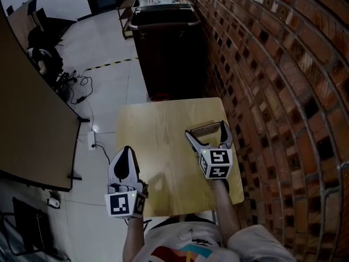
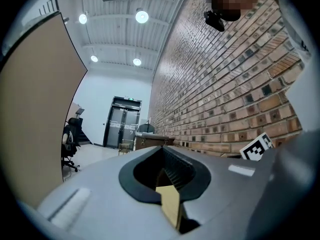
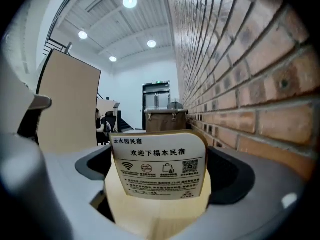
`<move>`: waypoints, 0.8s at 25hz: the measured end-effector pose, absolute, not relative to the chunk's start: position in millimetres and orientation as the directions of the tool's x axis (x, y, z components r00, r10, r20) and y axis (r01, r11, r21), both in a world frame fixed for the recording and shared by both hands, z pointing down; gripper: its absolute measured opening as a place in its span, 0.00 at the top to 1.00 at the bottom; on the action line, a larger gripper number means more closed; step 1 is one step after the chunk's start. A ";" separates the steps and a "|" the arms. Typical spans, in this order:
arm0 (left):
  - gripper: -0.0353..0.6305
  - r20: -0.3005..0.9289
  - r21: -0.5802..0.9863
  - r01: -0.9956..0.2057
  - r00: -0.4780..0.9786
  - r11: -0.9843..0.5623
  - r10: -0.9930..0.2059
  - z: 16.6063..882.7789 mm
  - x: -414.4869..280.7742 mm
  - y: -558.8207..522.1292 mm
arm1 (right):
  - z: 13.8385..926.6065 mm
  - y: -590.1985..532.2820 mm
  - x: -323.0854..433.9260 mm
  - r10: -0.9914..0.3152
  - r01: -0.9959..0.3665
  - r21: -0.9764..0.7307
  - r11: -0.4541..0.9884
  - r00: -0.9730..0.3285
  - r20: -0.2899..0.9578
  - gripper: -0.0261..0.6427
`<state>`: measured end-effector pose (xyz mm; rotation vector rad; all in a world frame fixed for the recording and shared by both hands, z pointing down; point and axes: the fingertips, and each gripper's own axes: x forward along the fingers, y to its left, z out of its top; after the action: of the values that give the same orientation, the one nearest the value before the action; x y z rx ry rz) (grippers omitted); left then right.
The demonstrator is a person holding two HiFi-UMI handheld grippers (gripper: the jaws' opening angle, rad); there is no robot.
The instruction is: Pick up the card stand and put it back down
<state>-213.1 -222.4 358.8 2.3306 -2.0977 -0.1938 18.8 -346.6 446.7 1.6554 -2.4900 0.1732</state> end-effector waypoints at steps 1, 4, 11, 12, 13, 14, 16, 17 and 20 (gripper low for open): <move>0.94 -0.098 0.082 -0.990 0.108 -0.117 -0.989 357.2 -211.0 -221.2 | 431.3 -333.4 19.8 -0.910 -0.922 -0.030 0.386 -0.386 0.153 0.10; 0.94 -0.118 0.067 -0.989 0.120 -0.129 -0.986 351.1 -205.7 -217.8 | 392.0 -294.5 20.0 -0.910 -0.911 -0.085 0.403 -0.409 0.070 0.10; 0.94 -0.133 0.036 -0.989 0.138 -0.144 -0.981 343.2 -195.6 -208.9 | 362.7 -248.6 19.5 -0.899 -0.898 -0.065 0.435 -0.437 0.016 0.10; 0.94 -0.134 0.032 -0.989 0.139 -0.145 -0.981 341.9 -195.3 -208.0 | 362.9 -246.4 18.5 -0.899 -0.898 -0.055 0.436 -0.437 0.017 0.10; 0.94 -0.137 0.031 -0.989 0.140 -0.146 -0.981 340.5 -195.4 -207.1 | 362.8 -244.5 17.4 -0.899 -0.899 -0.043 0.435 -0.437 0.019 0.10; 0.94 -0.141 0.031 -0.989 0.140 -0.146 -0.980 339.1 -195.8 -206.3 | 361.9 -242.8 16.7 -0.900 -0.900 -0.036 0.435 -0.436 0.017 0.10; 0.94 -0.151 0.038 -0.988 0.139 -0.146 -0.979 337.2 -196.4 -205.0 | 358.8 -240.8 16.7 -0.899 -0.899 -0.039 0.437 -0.437 0.008 0.10; 0.94 -0.153 0.040 -0.988 0.138 -0.146 -0.979 337.1 -196.4 -204.8 | 357.6 -240.6 17.2 -0.899 -0.898 -0.043 0.438 -0.438 0.005 0.10; 0.94 -0.136 0.021 -0.989 0.143 -0.147 -0.980 339.2 -193.0 -206.1 | 357.9 -240.6 20.7 -0.901 -0.901 -0.043 0.433 -0.433 0.010 0.10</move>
<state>-193.0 -206.1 339.2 2.4292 -2.0977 -0.1875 20.7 -240.6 357.9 1.6798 -2.6711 0.0663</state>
